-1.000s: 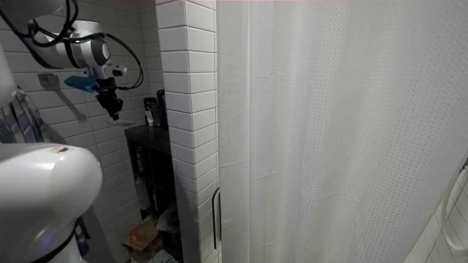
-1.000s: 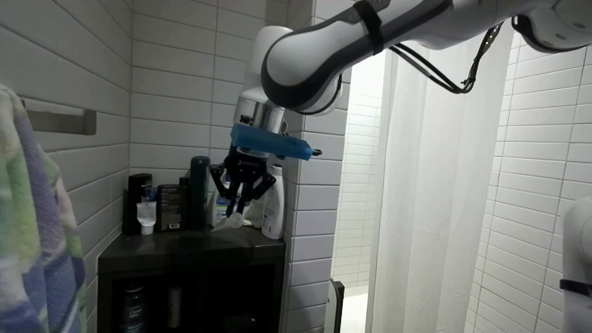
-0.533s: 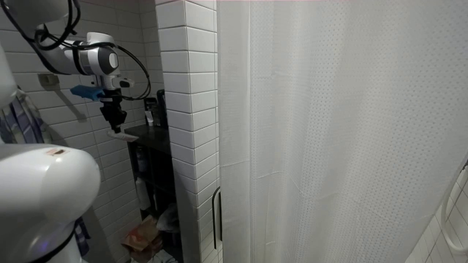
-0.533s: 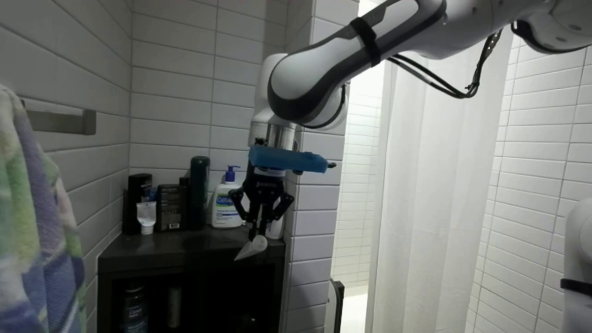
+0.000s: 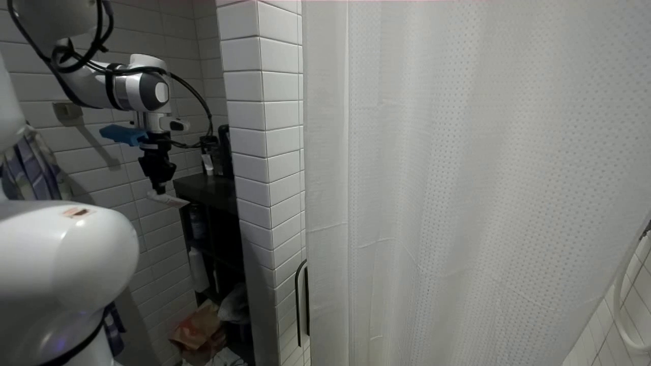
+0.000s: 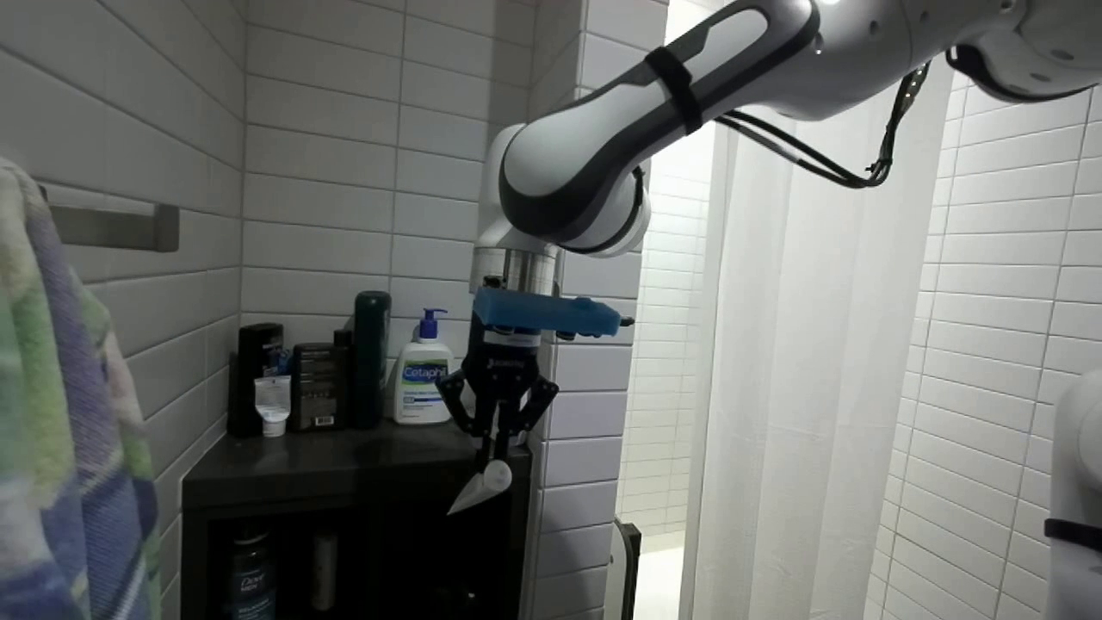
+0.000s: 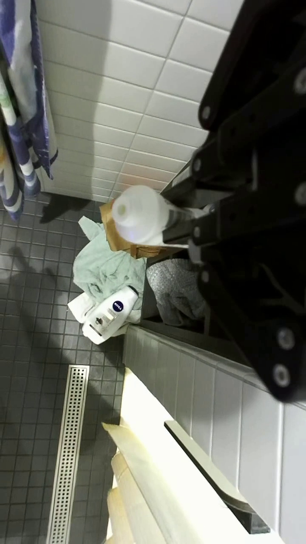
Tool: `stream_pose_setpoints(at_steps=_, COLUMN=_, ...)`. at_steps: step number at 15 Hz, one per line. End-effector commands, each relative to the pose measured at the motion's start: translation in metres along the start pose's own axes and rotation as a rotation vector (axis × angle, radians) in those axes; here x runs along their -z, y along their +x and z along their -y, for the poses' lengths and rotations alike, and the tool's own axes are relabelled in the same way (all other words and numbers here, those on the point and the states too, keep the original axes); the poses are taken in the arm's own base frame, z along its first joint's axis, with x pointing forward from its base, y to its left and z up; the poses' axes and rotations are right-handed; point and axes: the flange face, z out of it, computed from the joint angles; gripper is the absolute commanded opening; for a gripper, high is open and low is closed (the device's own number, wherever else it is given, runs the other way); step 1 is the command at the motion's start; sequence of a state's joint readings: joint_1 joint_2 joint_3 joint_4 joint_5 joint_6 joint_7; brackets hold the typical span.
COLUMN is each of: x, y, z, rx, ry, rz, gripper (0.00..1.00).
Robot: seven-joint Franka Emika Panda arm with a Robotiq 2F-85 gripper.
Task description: Put the white tube on the top shelf.
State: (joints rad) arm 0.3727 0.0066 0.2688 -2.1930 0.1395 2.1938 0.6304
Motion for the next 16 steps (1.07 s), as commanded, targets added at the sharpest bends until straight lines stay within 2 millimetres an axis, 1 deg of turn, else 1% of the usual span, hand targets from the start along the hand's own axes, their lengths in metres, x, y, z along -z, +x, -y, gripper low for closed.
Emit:
stream_pose_setpoints(at_steps=1, x=-0.017, y=0.005, z=-0.009, rx=0.027, ry=-0.011, rz=0.026, gripper=0.04)
stream_pose_setpoints(at_steps=8, x=-0.068, y=0.018, z=-0.024, rx=0.087, ry=-0.081, rz=0.052, gripper=0.04)
stream_pose_setpoints(at_steps=16, x=-0.119, y=0.035, z=-0.023, rx=0.128, ry=-0.109, rz=0.025, gripper=0.04)
